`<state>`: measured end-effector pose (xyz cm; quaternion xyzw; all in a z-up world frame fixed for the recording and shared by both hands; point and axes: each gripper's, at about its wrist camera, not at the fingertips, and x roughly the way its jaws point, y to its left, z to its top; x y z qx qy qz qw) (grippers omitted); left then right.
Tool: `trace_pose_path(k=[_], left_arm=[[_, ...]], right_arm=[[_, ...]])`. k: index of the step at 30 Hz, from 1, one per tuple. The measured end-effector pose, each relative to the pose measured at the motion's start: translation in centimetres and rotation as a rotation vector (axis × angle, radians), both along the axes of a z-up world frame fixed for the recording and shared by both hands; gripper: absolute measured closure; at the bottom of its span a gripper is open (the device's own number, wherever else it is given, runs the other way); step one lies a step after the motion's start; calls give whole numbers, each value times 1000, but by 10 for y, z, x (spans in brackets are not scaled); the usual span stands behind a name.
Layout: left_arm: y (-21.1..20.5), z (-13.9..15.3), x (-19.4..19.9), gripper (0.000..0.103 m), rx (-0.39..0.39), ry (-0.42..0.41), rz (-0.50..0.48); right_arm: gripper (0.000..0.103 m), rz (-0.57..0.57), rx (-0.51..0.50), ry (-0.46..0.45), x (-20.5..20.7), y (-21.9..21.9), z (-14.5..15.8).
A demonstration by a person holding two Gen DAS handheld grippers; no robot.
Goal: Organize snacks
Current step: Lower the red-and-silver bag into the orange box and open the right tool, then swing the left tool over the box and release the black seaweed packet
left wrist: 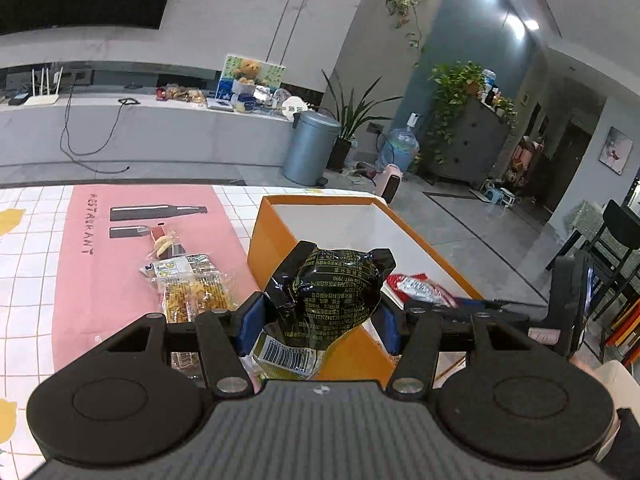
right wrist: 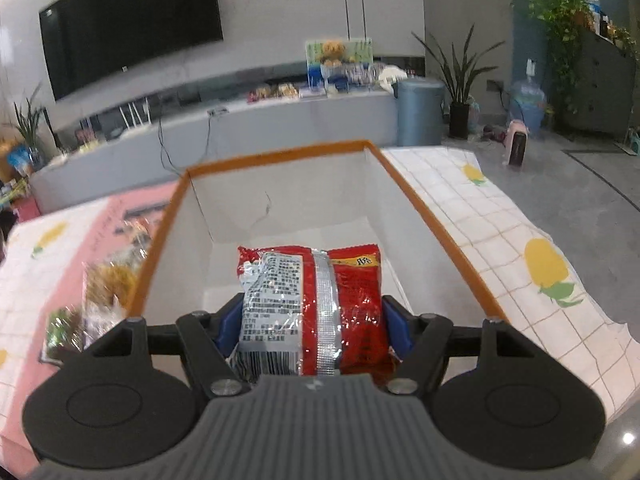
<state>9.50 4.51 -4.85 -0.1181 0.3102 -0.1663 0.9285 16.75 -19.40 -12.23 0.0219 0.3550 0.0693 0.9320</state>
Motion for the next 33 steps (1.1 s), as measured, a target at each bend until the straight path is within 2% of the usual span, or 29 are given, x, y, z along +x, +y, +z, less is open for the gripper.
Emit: trace_pose_path(k=[3, 8, 12, 14, 17, 21, 25, 31, 33], left_arm=[[-1, 0, 4, 38, 5, 24, -8], [-11, 0, 0, 38, 58, 22, -3], [-18, 1, -3, 38, 60, 33, -6], [-22, 3, -4, 38, 62, 28, -7], [-31, 7, -5, 38, 53, 20, -9], [-53, 11, 1, 38, 44, 9, -21], [-87, 7, 13, 38, 39, 17, -65], [-134, -14, 41, 38, 25, 115, -124], [-149, -20, 51, 38, 45, 126, -151]], right_arm=[[34, -14, -28, 3, 10, 1, -2], [33, -29, -80, 29, 20, 6, -7], [19, -25, -120, 9, 18, 8, -5], [18, -26, -95, -43, 11, 4, 4], [7, -85, -49, -170, -8, -8, 26], [6, -164, 125, -271, -25, -39, 46], [6, -235, 142, -301, -32, -58, 51], [6, -302, 170, -309, -35, -80, 55], [6, -317, 174, -311, -36, -87, 56]])
